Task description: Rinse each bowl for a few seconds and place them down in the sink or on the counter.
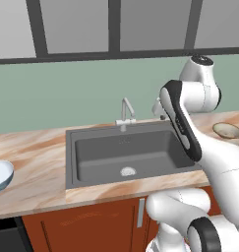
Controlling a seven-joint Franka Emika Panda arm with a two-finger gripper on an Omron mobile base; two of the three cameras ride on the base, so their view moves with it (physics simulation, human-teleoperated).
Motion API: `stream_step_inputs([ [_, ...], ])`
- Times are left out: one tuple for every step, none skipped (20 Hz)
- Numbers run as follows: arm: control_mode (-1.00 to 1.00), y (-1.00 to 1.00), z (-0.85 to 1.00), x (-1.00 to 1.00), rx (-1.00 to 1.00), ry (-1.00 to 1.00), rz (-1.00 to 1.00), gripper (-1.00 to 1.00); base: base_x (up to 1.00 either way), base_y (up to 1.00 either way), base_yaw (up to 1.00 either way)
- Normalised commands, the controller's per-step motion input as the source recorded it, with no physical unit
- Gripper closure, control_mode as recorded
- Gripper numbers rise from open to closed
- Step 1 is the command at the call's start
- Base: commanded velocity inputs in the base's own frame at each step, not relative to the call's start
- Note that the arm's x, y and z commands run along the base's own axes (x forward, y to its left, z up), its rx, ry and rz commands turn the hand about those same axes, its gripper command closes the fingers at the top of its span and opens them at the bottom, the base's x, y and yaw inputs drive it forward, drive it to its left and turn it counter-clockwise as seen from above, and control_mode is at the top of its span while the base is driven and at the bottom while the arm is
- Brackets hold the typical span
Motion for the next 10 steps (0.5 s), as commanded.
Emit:
stream_step_inputs([
  [-1.00,0.00,-0.11,-0.18,0.00,-0.18,0.03,-1.00,0.00,0.00,0.00],
  [-1.00,0.00,-0.11,-0.16,0.00,-0.18,0.04,-1.00,0.00,0.00,0.00],
  [-1.00,0.00,-0.11,-0.15,0.00,-0.19,0.04,-1.00,0.00,0.00,0.00],
  [-1.00,0.00,-0.12,-0.12,0.00,-0.19,0.05,-1.00,0.00,0.00,0.00],
  [-1.00,0.00,-0.13,-0.12,0.00,-0.19,0.05,-1.00,0.00,0.00,0.00],
  [-1.00,0.00,-0.13,-0.10,0.00,-0.19,0.06,-1.00,0.00,0.00,0.00],
  [-1.00,0.00,-0.14,-0.08,0.00,-0.19,0.06,-1.00,0.00,0.00,0.00],
  [-1.00,0.00,-0.14,-0.06,0.00,-0.18,0.06,-1.00,0.00,0.00,0.00],
  [-1.00,0.00,-0.14,-0.04,0.00,-0.18,0.06,-1.00,0.00,0.00,0.00],
  [-1.00,-0.02,-0.14,-0.03,0.00,-0.17,0.06,-1.00,0.00,0.00,0.00],
])
